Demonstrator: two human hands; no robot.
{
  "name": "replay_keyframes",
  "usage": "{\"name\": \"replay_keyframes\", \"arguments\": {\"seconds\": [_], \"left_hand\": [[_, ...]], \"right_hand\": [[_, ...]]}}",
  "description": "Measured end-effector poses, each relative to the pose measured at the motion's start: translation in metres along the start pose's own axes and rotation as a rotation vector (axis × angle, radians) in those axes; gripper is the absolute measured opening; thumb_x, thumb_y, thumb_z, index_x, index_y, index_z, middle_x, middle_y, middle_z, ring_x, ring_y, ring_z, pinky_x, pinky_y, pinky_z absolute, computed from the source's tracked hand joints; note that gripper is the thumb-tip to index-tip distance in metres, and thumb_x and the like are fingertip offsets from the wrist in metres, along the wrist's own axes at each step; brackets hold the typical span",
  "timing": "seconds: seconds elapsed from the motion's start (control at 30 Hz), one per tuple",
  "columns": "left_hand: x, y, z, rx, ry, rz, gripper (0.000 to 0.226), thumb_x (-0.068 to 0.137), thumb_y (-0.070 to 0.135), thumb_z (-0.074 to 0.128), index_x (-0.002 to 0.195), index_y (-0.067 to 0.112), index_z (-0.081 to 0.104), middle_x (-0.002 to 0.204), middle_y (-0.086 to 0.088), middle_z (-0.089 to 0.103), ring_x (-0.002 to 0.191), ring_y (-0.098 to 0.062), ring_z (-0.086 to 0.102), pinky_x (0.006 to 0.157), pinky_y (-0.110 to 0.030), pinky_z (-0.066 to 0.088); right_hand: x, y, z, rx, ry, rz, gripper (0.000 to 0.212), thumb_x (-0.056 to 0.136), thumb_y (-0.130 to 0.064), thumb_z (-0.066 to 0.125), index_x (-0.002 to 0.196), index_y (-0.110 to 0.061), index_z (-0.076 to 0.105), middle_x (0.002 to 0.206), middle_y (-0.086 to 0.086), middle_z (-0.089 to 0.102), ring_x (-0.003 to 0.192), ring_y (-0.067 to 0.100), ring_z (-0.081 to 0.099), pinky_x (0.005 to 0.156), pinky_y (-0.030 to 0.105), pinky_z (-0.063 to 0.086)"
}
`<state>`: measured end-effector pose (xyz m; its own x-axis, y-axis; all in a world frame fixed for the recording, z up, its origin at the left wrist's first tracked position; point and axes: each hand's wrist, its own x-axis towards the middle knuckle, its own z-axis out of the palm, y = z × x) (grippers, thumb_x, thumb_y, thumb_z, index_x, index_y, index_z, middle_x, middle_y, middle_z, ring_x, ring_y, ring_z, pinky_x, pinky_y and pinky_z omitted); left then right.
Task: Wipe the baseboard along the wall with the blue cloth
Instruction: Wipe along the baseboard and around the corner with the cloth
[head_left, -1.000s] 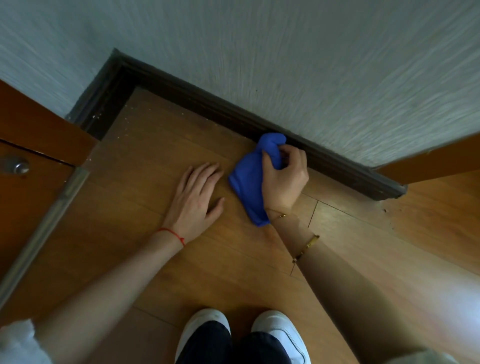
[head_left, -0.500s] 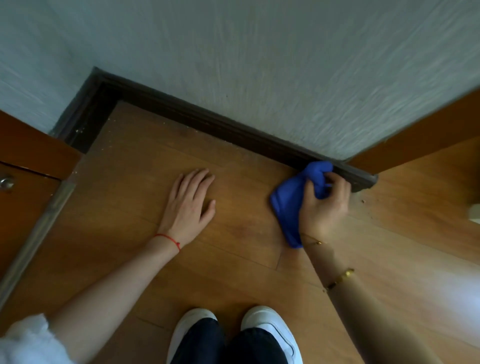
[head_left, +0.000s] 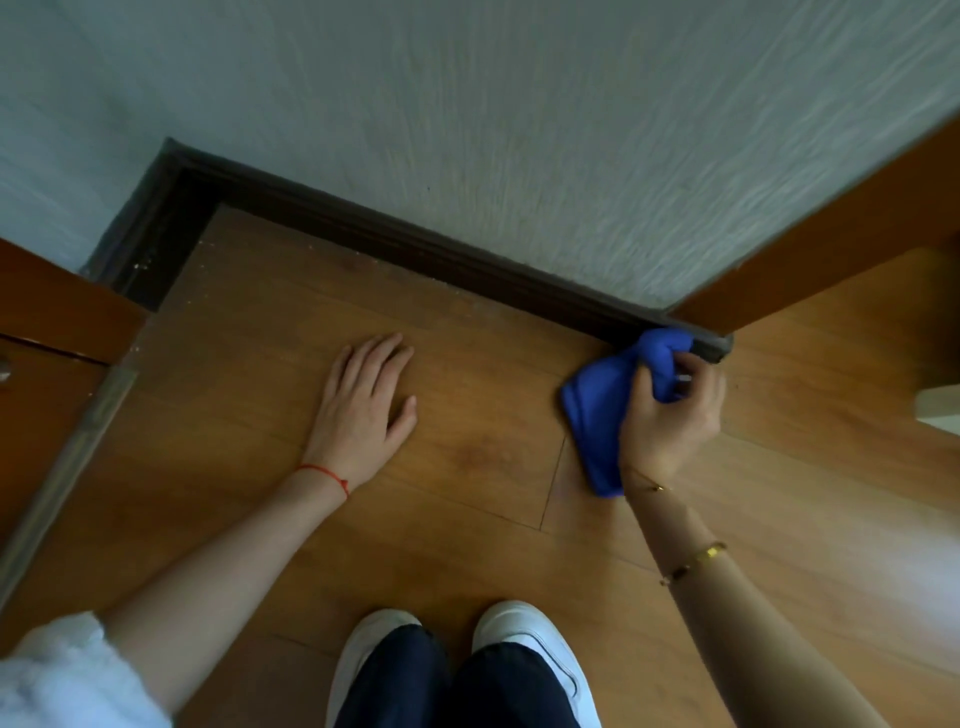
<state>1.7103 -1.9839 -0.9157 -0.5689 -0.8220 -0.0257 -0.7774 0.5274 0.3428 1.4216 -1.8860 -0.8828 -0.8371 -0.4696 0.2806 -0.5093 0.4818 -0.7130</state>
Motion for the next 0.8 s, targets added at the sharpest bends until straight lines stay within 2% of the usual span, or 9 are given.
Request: {"name": "replay_keyframes", "arguments": {"seconds": [0.1, 0.17, 0.23, 0.37, 0.43, 0.5, 0.6, 0.8], "left_hand": [[0.001, 0.000, -0.001, 0.009, -0.011, -0.002, 0.058, 0.098, 0.041, 0.037, 0.148, 0.011, 0.043, 0.156, -0.009, 0.039, 0.146, -0.027, 0.031, 0.123, -0.051, 0.021], [0.000, 0.001, -0.003, 0.018, -0.016, -0.001, 0.059, 0.098, 0.041, 0.036, 0.148, 0.011, 0.043, 0.155, -0.010, 0.039, 0.145, -0.027, 0.032, 0.122, -0.051, 0.021], [0.000, 0.001, -0.004, 0.023, -0.025, 0.001, 0.059, 0.099, 0.042, 0.036, 0.148, 0.011, 0.042, 0.156, -0.009, 0.038, 0.146, -0.027, 0.031, 0.123, -0.050, 0.021], [0.001, -0.001, -0.005, 0.023, -0.037, 0.004, 0.058, 0.099, 0.041, 0.038, 0.149, 0.012, 0.041, 0.156, -0.008, 0.037, 0.146, -0.026, 0.031, 0.123, -0.050, 0.021], [0.001, 0.000, -0.005, 0.023, -0.035, 0.003, 0.058, 0.099, 0.040, 0.038, 0.148, 0.011, 0.042, 0.155, -0.009, 0.038, 0.145, -0.027, 0.032, 0.122, -0.051, 0.022], [0.000, 0.002, -0.004, 0.019, -0.034, -0.006, 0.058, 0.099, 0.040, 0.038, 0.148, 0.010, 0.042, 0.155, -0.010, 0.038, 0.146, -0.027, 0.031, 0.122, -0.052, 0.023], [0.001, 0.002, -0.005, 0.021, -0.043, -0.007, 0.059, 0.099, 0.041, 0.036, 0.149, 0.011, 0.041, 0.156, -0.009, 0.037, 0.147, -0.026, 0.029, 0.122, -0.050, 0.022], [-0.004, -0.012, -0.011, -0.014, -0.018, -0.054, 0.058, 0.099, 0.042, 0.035, 0.148, 0.011, 0.043, 0.155, -0.011, 0.039, 0.144, -0.027, 0.031, 0.121, -0.052, 0.024]], "right_hand": [[-0.010, -0.032, 0.029, 0.043, -0.129, -0.095, 0.028, 0.079, -0.010, 0.074, 0.104, -0.004, 0.064, 0.103, 0.010, 0.063, 0.095, 0.021, 0.061, 0.083, 0.019, 0.042], [-0.012, -0.042, 0.040, 0.086, -0.171, -0.111, 0.027, 0.079, -0.009, 0.075, 0.103, -0.005, 0.065, 0.102, 0.009, 0.063, 0.094, 0.019, 0.061, 0.083, 0.018, 0.044], [-0.010, -0.037, 0.033, 0.087, -0.150, -0.097, 0.026, 0.081, -0.011, 0.073, 0.105, -0.006, 0.064, 0.103, 0.008, 0.063, 0.093, 0.018, 0.061, 0.082, 0.024, 0.048], [0.003, 0.004, -0.007, 0.061, 0.052, 0.049, 0.024, 0.083, -0.016, 0.068, 0.105, -0.007, 0.063, 0.099, 0.009, 0.062, 0.087, 0.019, 0.059, 0.078, 0.037, 0.051], [0.007, 0.015, -0.018, 0.055, 0.096, 0.091, 0.024, 0.084, -0.018, 0.066, 0.105, -0.007, 0.063, 0.100, 0.008, 0.062, 0.088, 0.022, 0.060, 0.080, 0.042, 0.052], [0.006, 0.011, -0.015, 0.040, 0.057, 0.067, 0.024, 0.084, -0.016, 0.068, 0.106, -0.006, 0.063, 0.101, 0.010, 0.063, 0.090, 0.023, 0.060, 0.082, 0.034, 0.051], [-0.003, -0.013, 0.008, 0.038, -0.062, -0.063, 0.026, 0.083, -0.011, 0.072, 0.106, 0.000, 0.064, 0.101, 0.014, 0.064, 0.091, 0.024, 0.061, 0.082, 0.015, 0.040], [-0.024, -0.067, 0.065, 0.181, -0.207, -0.144, 0.024, 0.079, -0.009, 0.076, 0.100, -0.001, 0.068, 0.097, 0.011, 0.065, 0.088, 0.021, 0.063, 0.081, 0.003, 0.036]]}}
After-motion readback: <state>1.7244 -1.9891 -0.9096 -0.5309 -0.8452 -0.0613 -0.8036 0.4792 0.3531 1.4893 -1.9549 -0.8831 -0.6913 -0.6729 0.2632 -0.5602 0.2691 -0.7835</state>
